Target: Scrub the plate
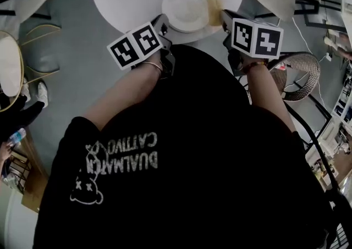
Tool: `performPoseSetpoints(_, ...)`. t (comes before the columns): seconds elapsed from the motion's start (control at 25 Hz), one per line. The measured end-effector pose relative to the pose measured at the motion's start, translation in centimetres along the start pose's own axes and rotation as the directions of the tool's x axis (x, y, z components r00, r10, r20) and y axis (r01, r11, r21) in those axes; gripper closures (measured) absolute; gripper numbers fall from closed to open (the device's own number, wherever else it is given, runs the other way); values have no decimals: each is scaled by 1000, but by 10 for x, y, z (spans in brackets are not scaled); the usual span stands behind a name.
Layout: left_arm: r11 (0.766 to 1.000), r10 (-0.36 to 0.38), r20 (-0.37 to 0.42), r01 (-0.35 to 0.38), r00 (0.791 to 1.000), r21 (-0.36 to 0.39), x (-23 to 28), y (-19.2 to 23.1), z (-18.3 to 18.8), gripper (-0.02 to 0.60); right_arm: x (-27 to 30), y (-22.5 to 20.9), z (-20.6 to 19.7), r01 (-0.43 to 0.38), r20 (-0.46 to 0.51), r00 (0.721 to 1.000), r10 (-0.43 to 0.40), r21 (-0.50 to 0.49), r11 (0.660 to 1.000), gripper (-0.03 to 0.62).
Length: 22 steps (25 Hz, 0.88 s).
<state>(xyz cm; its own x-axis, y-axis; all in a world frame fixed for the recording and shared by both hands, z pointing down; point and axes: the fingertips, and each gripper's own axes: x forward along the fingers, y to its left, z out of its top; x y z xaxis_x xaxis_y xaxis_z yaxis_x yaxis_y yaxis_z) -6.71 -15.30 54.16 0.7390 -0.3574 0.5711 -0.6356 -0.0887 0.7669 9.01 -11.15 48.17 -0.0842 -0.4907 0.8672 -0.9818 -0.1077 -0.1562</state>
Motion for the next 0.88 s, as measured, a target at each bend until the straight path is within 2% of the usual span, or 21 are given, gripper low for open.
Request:
performPoseSetpoints(0.12, 1000, -2, -14, 2, 1000, 1, -1, 2, -4, 562, 2, 32, 0, -133, 36, 991, 131, 70, 989, 563)
performPoseSetpoints(0.28, 1000, -16, -25, 16, 1000, 3, -4, 5, -4, 563, 17, 77, -16, -298, 19, 954, 300, 190, 936, 563)
performPoseSetpoints(0.36, 1000, -20, -34, 21, 999, 3, -4, 7, -4, 563, 25, 92, -25, -331, -1, 940, 340, 225, 916, 563)
performPoseSetpoints(0.48, 1000, -24, -53, 25, 998, 11, -6, 12, -8, 563, 33, 109, -37, -358, -42, 926, 376, 226, 906, 563)
performPoseSetpoints(0.56, 1000, -25, -62, 25, 998, 12, -6, 14, -12, 563, 37, 116, -43, -372, -65, 918, 391, 200, 906, 563)
performPoseSetpoints(0.64, 1000, -24, -67, 25, 997, 11, -4, 15, -13, 563, 41, 117, -47, -360, -87, 923, 375, 147, 921, 563)
performPoseSetpoints(0.88, 999, -24, -101, 29, 995, 46, -6, 17, -14, 563, 44, 103, -53, -237, -131, 964, 232, -24, 971, 563)
